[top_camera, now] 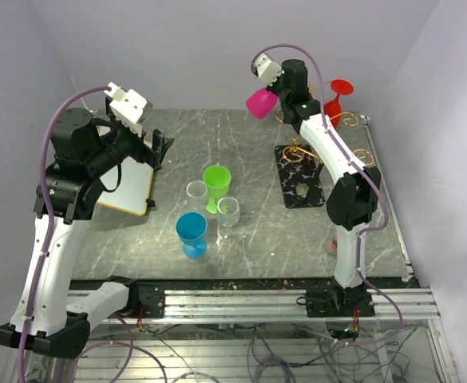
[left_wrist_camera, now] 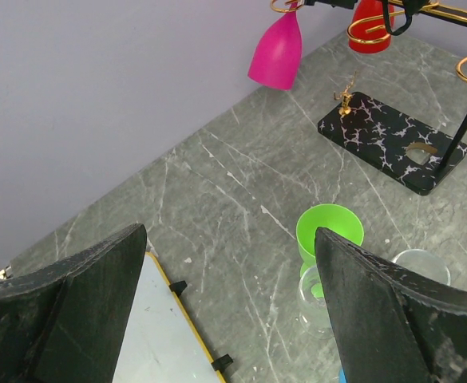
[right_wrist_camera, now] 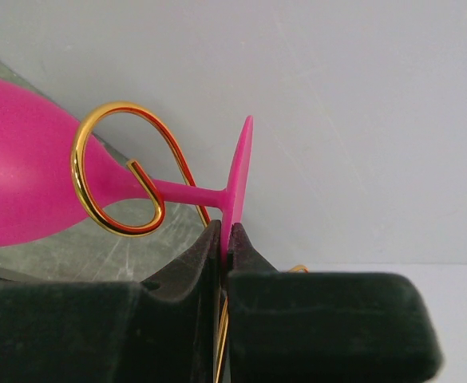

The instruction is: Place the wine glass upside down on the wine glass rack

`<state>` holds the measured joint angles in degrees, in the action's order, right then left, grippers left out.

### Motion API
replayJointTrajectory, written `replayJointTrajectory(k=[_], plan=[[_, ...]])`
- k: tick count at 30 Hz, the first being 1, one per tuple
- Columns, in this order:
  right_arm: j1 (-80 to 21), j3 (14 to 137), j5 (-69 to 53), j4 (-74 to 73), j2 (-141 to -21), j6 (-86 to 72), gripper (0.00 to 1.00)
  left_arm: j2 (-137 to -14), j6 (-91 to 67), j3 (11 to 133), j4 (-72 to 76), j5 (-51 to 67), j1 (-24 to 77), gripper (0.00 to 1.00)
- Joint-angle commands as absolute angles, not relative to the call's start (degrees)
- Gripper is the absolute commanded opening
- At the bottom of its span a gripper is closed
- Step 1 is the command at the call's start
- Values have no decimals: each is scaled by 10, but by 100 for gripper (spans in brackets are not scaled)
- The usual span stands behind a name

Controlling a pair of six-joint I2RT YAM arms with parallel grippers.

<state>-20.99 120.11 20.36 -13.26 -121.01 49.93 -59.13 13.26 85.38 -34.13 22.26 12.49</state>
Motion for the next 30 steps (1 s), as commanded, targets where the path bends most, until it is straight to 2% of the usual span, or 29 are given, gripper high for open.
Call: replayJointTrajectory(k=[1, 30], plan=[[-217, 1216, 191, -109, -1211, 492, 0, -586, 132, 863, -330, 236, 119, 96], [-256, 1188, 148, -91, -1194, 531, 0, -573, 141, 863, -341, 241, 118, 96]])
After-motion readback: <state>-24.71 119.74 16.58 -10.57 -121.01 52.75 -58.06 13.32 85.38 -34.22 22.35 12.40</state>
